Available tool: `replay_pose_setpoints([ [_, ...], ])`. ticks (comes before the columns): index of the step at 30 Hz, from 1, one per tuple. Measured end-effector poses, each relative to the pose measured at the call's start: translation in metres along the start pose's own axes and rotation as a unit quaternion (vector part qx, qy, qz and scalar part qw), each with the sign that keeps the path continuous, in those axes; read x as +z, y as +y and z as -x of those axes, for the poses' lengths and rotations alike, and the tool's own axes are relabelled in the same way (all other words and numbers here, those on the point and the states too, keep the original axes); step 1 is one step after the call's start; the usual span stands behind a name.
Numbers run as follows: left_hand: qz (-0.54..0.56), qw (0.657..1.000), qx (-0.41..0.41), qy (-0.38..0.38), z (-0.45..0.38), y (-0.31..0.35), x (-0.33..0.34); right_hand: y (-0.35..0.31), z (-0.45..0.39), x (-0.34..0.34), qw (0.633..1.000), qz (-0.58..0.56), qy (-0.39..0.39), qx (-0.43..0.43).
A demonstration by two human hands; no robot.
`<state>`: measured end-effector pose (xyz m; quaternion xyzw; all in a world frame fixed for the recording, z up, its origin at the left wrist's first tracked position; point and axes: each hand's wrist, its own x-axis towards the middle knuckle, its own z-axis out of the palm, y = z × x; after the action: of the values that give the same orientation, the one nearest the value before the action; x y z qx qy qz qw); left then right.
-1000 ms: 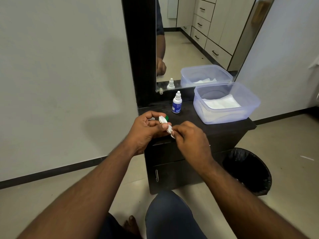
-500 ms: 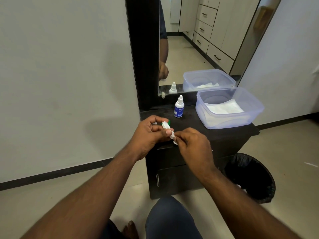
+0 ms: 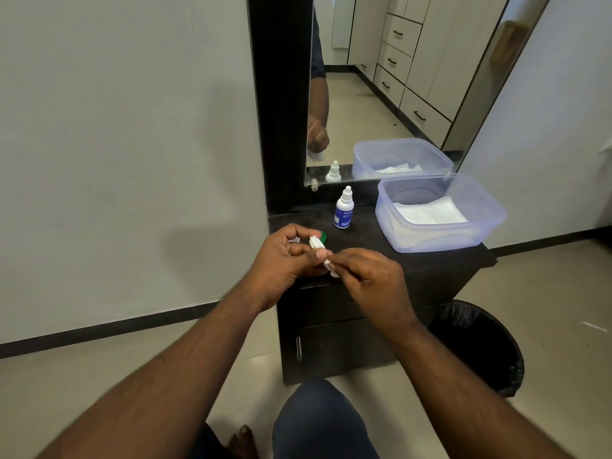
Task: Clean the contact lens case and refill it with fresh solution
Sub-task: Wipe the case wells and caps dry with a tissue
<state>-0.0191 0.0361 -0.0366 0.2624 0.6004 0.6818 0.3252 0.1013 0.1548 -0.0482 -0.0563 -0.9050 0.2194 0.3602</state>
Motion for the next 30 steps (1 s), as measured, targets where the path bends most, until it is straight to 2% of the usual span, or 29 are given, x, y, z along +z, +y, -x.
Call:
replay_pose_setpoints([
  [5,-0.003,1.000,0.003,0.007,-0.002,-0.002,-0.002,0.011,0.006,0.003,0.999,-0.043,-0.003,0.031],
  [9,-0.039,0.999,0.009,-0.006,-0.002,-0.002,-0.001,0.009,0.004,0.004,0.998,-0.054,-0.007,0.021],
  [16,0.026,1.000,-0.010,0.009,-0.004,-0.003,-0.004,0.022,-0.002,0.000,0.996,-0.080,-0.045,0.001],
  [21,0.046,0.998,-0.035,-0.017,-0.007,0.001,-0.006,0.022,-0.008,-0.005,0.995,-0.052,-0.064,-0.062],
  [26,0.003,0.994,-0.075,-0.078,-0.011,0.003,-0.010,0.033,-0.011,-0.010,0.978,0.004,-0.160,-0.133],
  [30,0.042,0.989,-0.108,-0.091,-0.015,0.004,-0.011,0.032,-0.023,-0.019,0.961,0.042,-0.193,-0.194],
])
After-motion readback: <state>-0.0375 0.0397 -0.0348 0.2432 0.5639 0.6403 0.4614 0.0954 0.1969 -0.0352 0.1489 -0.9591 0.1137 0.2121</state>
